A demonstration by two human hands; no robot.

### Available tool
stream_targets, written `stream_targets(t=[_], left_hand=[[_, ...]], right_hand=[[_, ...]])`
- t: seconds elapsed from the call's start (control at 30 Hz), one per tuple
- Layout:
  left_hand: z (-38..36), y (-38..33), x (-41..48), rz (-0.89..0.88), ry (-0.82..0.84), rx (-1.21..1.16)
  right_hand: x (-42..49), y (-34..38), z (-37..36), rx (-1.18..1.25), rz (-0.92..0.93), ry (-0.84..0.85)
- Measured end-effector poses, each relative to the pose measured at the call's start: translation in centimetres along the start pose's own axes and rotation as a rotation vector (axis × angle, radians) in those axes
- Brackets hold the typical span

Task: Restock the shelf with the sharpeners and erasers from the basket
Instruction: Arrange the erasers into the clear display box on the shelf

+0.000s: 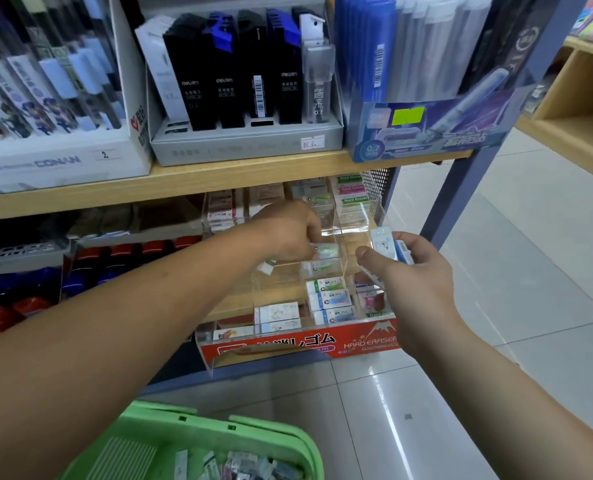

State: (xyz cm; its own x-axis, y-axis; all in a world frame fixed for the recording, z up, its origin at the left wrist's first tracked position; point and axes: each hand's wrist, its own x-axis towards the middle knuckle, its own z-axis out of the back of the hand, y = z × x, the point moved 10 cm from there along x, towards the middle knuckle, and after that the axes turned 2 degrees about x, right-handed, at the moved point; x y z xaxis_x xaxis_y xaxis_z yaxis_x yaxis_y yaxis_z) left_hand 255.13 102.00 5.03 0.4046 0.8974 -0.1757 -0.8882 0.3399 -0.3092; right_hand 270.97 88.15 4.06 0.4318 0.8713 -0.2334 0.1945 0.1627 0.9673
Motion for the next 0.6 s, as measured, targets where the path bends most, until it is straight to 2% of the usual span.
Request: stream_targets(t=[0.1,0.2,0.47,0.6], left_hand=[[-0.5,0.0,0.1,-0.008,0.08,-0.036],[-0.4,0.1,0.1,-0.012,0.082,-0.101],[1.3,2.4,-0.8,0.045,-0.174,-0.375],[1.8,2.3,-1.1,0.032,-0.262,-0.305]], right_hand=[[0.0,0.0,0.0,-0.012,0.008,0.001],[0.0,0.0,0.0,-0.019,0.008,-0.002],[0.0,-0.1,-0.2,-0.008,0.003,0.001],[-0.1,-0.1,-0.2,-0.004,0.005,-0.001]])
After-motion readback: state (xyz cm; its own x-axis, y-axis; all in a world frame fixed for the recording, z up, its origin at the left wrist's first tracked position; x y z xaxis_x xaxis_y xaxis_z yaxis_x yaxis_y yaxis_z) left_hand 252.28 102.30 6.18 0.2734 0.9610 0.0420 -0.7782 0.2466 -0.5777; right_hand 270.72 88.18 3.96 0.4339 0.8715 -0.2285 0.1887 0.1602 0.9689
